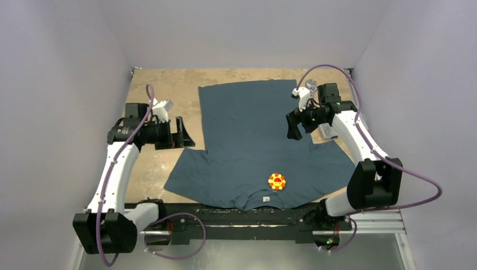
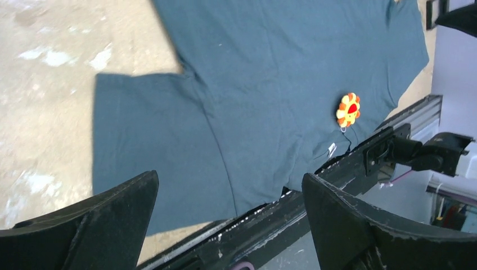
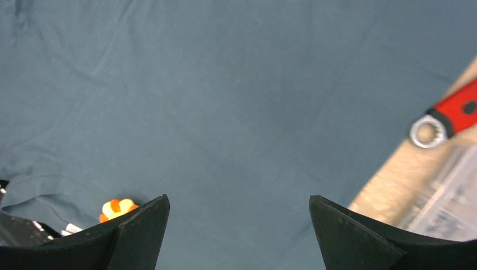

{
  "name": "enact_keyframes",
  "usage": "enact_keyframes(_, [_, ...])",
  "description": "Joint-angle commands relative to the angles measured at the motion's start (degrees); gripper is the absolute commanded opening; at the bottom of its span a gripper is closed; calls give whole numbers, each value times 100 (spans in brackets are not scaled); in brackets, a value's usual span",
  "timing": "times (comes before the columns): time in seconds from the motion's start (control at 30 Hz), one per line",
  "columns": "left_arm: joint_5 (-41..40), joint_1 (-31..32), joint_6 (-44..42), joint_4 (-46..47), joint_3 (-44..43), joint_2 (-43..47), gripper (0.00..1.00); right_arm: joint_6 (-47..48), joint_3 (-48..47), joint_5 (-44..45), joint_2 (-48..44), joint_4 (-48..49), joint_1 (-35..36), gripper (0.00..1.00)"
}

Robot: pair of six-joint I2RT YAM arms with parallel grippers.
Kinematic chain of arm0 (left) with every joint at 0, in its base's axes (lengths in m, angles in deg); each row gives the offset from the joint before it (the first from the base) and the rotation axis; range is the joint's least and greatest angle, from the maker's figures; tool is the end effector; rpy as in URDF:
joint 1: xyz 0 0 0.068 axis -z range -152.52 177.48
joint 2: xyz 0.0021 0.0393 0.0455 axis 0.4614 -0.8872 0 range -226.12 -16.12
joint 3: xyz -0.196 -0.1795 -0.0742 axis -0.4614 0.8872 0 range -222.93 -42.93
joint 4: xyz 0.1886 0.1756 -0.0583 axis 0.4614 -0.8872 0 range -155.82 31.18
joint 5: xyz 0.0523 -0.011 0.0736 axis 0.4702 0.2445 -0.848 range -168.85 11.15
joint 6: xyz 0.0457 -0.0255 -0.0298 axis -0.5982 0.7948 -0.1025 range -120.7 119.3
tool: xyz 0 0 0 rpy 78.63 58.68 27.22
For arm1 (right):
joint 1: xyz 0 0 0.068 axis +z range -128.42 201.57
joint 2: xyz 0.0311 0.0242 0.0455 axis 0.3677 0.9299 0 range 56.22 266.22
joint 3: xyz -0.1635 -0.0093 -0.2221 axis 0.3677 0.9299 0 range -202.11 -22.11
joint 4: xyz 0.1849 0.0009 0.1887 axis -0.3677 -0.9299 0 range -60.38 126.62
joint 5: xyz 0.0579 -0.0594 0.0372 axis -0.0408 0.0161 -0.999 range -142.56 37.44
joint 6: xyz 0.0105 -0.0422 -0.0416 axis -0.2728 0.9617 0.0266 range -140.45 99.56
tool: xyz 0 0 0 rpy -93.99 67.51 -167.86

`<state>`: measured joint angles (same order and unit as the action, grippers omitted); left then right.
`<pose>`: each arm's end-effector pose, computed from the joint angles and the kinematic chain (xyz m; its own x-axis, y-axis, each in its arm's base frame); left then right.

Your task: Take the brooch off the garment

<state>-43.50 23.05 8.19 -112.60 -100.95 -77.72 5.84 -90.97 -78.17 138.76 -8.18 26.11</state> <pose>0.2050 -0.0100 0.3000 -0.8679 -0.1936 -0.4575 0.1154 0.8172 -0.5647 0.2977 0.0430 0.2808 -0.6307 -0.4506 -0.6318 -0.6421 0.7602 0.0988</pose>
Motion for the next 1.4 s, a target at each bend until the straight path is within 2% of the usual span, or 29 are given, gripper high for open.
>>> enact_keyframes(0.0, [-259,778,375,1104,106,-353,100,-235,-253,-466,320,-119,105,99])
enact_keyframes(0.2, [-658,2008,996,2028,-337,-1652,100,-502,-644,-660,1126,-92,141,99])
enact_keyframes(0.3, [-933,2367,986,2093,-791,-2538,100,-545,-860,-731,1462,-116,136,99])
enact_keyframes(0.37, [-1231,2653,288,1446,-1648,-3224,100,-534,-988,-709,1637,-121,141,99])
enact_keyframes(0.43, [-2072,2934,-393,622,-2407,-3761,100,-492,-1147,-640,1798,-155,142,99])
enact_keyframes(0.5, [-2766,3022,-926,293,-2745,-4020,100,-456,-1306,-553,1963,-165,136,99])
enact_keyframes(0.63, [-4389,3136,-2304,395,-2899,-4352,100,-476,-1727,-533,2428,-234,138,99])
enact_keyframes(0.8, [-5342,3299,-3511,1218,-2686,-4674,100,-531,-2000,-567,2802,-250,142,99])
enact_keyframes(0.9, [-5679,3480,-4121,1783,-2550,-4867,100,-603,-2108,-639,2946,-156,143,99])
enact_keyframes(1.17, [-6035,3573,-5091,2738,-2530,-5427,100,-704,-2527,-721,3393,-195,138,99])
enact_keyframes(1.37, [-5959,3392,-5407,2767,-2680,-5731,100,-870,-2946,-749,3889,-179,80,99])
